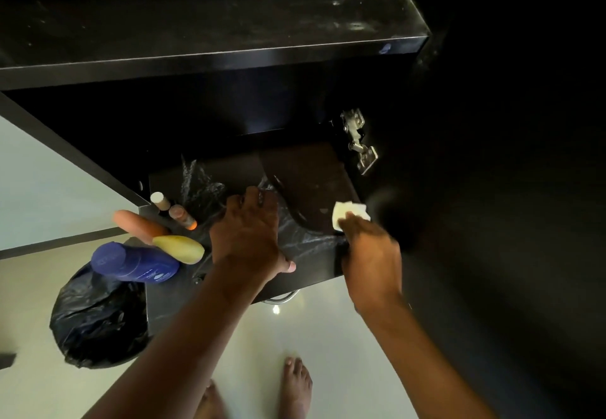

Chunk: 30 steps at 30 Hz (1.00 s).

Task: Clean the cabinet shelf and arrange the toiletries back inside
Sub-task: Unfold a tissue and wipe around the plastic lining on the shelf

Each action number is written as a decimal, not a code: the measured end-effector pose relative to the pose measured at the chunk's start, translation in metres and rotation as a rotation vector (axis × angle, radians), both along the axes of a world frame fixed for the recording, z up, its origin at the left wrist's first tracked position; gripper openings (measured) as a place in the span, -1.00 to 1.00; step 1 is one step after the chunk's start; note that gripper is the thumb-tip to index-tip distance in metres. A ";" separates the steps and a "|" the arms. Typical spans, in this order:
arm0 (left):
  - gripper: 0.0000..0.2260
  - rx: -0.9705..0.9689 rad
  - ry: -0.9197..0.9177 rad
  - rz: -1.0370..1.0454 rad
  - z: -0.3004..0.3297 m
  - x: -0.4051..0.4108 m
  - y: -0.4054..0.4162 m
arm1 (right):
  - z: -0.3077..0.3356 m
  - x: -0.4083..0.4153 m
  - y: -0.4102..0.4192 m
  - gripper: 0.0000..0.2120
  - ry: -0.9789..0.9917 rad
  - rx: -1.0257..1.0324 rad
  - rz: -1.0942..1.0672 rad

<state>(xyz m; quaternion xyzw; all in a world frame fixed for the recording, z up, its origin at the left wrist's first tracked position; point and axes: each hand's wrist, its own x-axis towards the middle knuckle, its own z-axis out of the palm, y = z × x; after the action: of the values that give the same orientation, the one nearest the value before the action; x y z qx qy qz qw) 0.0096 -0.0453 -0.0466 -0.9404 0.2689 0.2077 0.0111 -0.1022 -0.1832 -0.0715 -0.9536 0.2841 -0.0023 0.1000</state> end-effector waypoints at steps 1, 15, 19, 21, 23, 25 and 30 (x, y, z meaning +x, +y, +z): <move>0.09 0.010 0.004 -0.004 0.001 -0.001 -0.001 | 0.001 -0.008 0.001 -0.63 0.022 -0.013 0.004; 0.14 0.070 0.033 -0.021 0.001 -0.004 -0.003 | 0.007 0.046 -0.007 -0.80 0.093 -0.068 -0.049; 0.12 0.061 0.038 -0.019 0.002 -0.004 -0.002 | 0.015 -0.004 0.002 -0.73 0.179 -0.037 -0.079; 0.10 0.057 0.036 -0.018 0.001 -0.004 -0.002 | 0.019 -0.022 0.006 -0.65 0.246 -0.032 -0.104; 0.11 0.058 0.038 -0.020 0.001 -0.004 -0.002 | 0.019 -0.030 0.009 -0.63 0.268 -0.041 -0.108; 0.13 0.059 0.041 -0.019 0.001 -0.005 -0.002 | 0.018 -0.026 0.009 -0.67 0.256 -0.047 -0.100; 0.16 0.067 0.052 -0.003 0.001 -0.005 -0.002 | 0.008 0.014 0.000 -0.77 0.120 -0.069 -0.076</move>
<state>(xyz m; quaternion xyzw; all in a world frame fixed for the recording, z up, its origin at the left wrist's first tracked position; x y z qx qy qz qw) 0.0046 -0.0476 -0.0460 -0.9335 0.2632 0.2410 0.0360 -0.0883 -0.1830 -0.0638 -0.9434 0.3252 0.0413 0.0495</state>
